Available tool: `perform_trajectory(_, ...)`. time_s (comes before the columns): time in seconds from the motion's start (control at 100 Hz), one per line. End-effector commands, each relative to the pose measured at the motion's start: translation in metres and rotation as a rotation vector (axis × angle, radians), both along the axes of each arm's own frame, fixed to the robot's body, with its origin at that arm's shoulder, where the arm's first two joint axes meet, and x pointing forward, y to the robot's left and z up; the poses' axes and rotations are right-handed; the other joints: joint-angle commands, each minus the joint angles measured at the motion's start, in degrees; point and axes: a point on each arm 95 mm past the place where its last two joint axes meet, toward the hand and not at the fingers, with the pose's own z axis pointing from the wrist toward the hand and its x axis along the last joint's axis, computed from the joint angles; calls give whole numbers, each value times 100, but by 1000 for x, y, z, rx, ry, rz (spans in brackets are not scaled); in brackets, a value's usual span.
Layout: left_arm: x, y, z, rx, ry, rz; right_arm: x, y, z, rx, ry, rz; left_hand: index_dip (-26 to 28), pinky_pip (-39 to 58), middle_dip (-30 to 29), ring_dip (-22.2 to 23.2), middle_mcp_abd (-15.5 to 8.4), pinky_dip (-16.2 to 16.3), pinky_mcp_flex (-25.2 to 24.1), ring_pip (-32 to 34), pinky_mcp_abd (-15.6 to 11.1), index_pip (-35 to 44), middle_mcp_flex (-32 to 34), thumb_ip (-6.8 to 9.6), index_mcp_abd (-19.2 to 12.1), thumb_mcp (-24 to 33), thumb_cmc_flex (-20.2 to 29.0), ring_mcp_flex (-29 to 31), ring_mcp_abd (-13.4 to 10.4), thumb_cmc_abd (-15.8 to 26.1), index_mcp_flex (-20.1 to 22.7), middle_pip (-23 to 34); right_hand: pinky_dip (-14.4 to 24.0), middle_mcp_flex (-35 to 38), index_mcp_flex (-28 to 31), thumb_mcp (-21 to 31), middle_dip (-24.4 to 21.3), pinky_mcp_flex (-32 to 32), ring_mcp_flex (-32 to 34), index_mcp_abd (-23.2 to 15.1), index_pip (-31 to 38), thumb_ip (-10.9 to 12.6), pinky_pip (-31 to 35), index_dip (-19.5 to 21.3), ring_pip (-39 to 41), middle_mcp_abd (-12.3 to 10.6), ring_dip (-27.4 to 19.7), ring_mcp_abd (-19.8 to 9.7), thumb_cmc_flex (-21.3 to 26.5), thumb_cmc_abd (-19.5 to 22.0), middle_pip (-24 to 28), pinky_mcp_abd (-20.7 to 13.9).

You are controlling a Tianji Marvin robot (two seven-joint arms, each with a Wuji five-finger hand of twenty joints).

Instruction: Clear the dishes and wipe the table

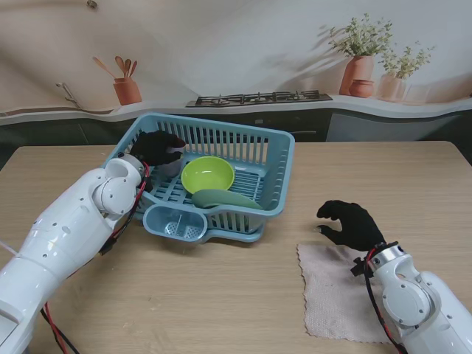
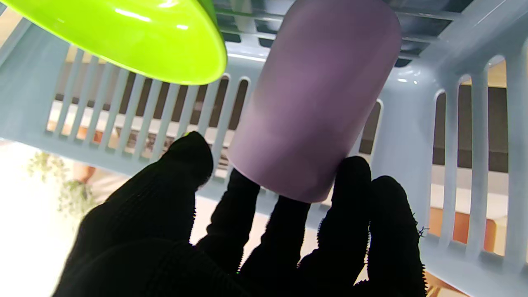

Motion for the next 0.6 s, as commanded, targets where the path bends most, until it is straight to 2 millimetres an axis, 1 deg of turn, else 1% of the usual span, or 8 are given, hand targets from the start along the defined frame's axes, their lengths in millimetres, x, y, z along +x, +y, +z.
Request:
perform_trajectory(0.0,0,1,-1,4,10,-3,-1,2,-2,-5,9,9,51,-114,-110,-74,-91,-128,-120,-32,-133,-45,-209,-88,-14,387,-268,-152,-100,-42,-218,18,6,-5,40,162,-61,-62,-79,16,-2,71,-47,36,-58,-7,-19,62,-127,-23,-48,14)
perform_trajectory(0.18,0,1,0,-2,6,-8,-1,1,-2,-6,8,7,60,-104,-103,-57,-101,-146,-207,-27,-182,-46,-290,-76,-24,434,-447,-233,-116,-17,-289,25,8,-3,35,156,-59,-65,-77,16,2,64,-44,31,-57,-4,-18,61,-117,-17,-44,20)
perform_trajectory(0.22,0,1,1,-4,1,-9,-1,1,-2,-7,8,6,145,4,12,110,-51,-109,-181,248,-200,102,-248,-80,-4,433,-450,-149,-118,-6,-283,259,8,1,31,154,-59,-64,-79,18,2,63,-44,28,-57,0,-18,66,-111,-15,-43,15)
perform_trajectory(0.29,1,1,2,-4,-10,-12,-1,1,-2,-7,8,6,370,141,173,368,8,-45,-134,593,-207,424,-219,-182,-30,333,-379,-36,-122,-35,-355,582,8,2,31,150,-59,-68,-79,10,6,60,-45,27,-56,-2,-18,62,-113,-21,-42,21)
perform_trajectory(0.43,0,2,6,-7,-15,-23,-1,1,-2,-8,9,5,402,157,190,406,11,-32,-159,621,-224,474,-254,-183,-44,241,-391,-66,-131,43,-407,610,8,0,29,151,-58,-66,-80,15,11,57,-44,22,-53,-6,-16,64,-107,-18,-41,21)
perform_trajectory(0.49,0,2,7,-7,-19,-27,0,1,-2,-8,8,4,452,280,320,623,95,46,-35,965,-160,600,-131,-215,-88,21,-297,111,-112,83,-327,888,8,1,27,146,-58,-64,-80,10,12,54,-44,19,-53,0,-16,61,-109,-19,-40,14)
perform_trajectory(0.55,0,3,7,3,-22,-31,0,1,-2,-8,8,4,453,302,357,696,136,71,25,1066,-97,613,-88,-213,-100,-81,-311,161,-85,172,-305,967,8,-1,25,144,-58,-65,-85,13,13,53,-44,16,-55,2,-17,57,-103,-13,-40,13)
perform_trajectory(0.59,-1,3,7,10,-24,-33,0,1,-2,-8,8,5,444,339,380,742,178,105,122,1148,30,609,58,-198,-123,-176,-319,287,-2,232,-244,1034,8,-4,23,144,-58,-65,-85,14,13,55,-43,14,-56,-1,-17,60,-105,-14,-40,16)
